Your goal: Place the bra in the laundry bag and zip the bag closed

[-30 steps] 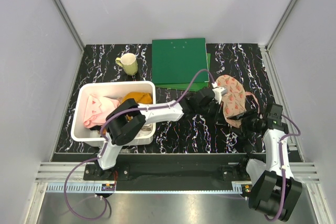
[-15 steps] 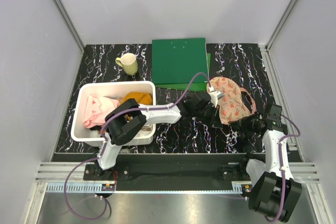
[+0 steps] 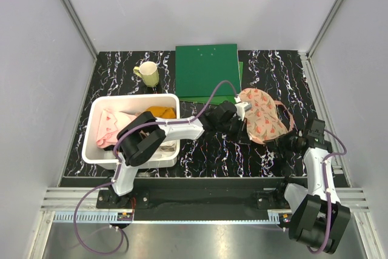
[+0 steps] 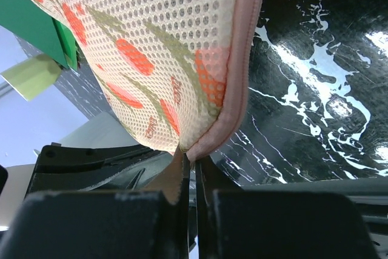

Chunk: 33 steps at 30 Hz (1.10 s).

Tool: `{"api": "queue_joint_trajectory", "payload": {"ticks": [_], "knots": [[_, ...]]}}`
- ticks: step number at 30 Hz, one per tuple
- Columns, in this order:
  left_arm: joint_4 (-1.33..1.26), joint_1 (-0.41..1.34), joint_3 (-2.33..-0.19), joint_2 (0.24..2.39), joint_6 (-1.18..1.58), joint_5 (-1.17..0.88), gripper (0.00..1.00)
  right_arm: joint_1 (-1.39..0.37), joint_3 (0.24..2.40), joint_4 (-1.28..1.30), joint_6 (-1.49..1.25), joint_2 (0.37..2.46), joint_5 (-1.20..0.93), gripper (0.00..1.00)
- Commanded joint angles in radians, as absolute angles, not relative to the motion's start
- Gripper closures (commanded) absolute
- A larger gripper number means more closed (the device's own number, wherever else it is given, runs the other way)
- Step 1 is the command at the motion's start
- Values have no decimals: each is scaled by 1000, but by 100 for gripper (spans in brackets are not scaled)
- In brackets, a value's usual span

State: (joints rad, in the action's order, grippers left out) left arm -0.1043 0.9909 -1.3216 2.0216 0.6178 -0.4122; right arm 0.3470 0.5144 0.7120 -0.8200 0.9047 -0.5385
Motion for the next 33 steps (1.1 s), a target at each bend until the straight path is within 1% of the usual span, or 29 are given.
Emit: {"api": "queue_joint_trajectory", "payload": {"ticks": [1, 4, 5, 6, 7, 8, 10, 13, 15, 16, 17, 18, 19, 20, 21, 23, 24, 25, 26, 27, 28, 29, 30, 31, 33], "knots": [[-3, 945, -1351, 1983, 546, -293, 100, 357, 546, 736, -749, 896, -413, 100], [28, 945, -1368, 1979, 525, -276, 100, 356, 548, 736, -733, 896, -403, 100], [40, 946, -1376, 1970, 511, -282, 97, 357, 549, 735, -730, 910, -411, 100], [43, 946, -1376, 1961, 506, -285, 91, 357, 557, 738, -717, 919, -419, 91], [46, 951, -1373, 1948, 500, -270, 85, 357, 583, 750, -681, 928, -419, 67], [55, 954, -1362, 1916, 486, -259, 75, 357, 592, 756, -675, 934, -425, 59], [81, 963, -1358, 1879, 473, -218, 68, 357, 623, 765, -666, 925, -398, 52], [100, 969, -1335, 1793, 454, -167, 61, 356, 696, 787, -632, 908, -351, 47], [98, 971, -1296, 1715, 453, -128, 56, 345, 773, 788, -603, 951, -336, 44], [94, 976, -1264, 1662, 451, -111, 55, 295, 808, 792, -563, 1009, -271, 44], [86, 979, -1244, 1631, 451, -94, 53, 237, 846, 805, -546, 1047, -217, 40], [78, 982, -1224, 1602, 451, -65, 51, 179, 930, 813, -516, 1084, -92, 38], [63, 982, -1179, 1545, 456, -43, 50, 53, 971, 816, -509, 1156, -48, 35], [57, 985, -1157, 1516, 457, -20, 48, 7, 1047, 834, -506, 1192, -16, 32], [51, 986, -1134, 1488, 457, 24, 47, -42, 1078, 836, -520, 1215, 30, 31], [46, 989, -1063, 1393, 462, 64, 47, -163, 1138, 809, -534, 1249, 55, 29], [34, 992, -1036, 1355, 463, 102, 46, -214, 1152, 798, -546, 1255, 92, 28], [26, 996, -976, 1273, 471, 121, 46, -257, 1166, 789, -548, 1270, 110, 27], [20, 1000, -944, 1229, 474, 161, 46, -346, 1189, 778, -551, 1279, 124, 25], [15, 1008, -887, 1185, 480, 178, 46, -385, 1195, 773, -558, 1290, 142, 22], [15, 1011, -855, 1095, 492, 193, 45, -421, 1198, 767, -560, 1305, 141, 20], [12, 1014, -824, 1048, 500, 210, 45, -513, 1186, 740, -564, 1307, 147, 17], [12, 1028, -760, 1001, 509, 237, 45, -552, 1174, 723, -581, 1307, 165, 1], [9, 1031, -726, 904, 535, 244, 44, -592, 1158, 709, -590, 1296, 164, 0], [6, 1046, -617, 809, 572, 262, 43, -672, 1085, 641, -627, 1270, 143, 0]]}}
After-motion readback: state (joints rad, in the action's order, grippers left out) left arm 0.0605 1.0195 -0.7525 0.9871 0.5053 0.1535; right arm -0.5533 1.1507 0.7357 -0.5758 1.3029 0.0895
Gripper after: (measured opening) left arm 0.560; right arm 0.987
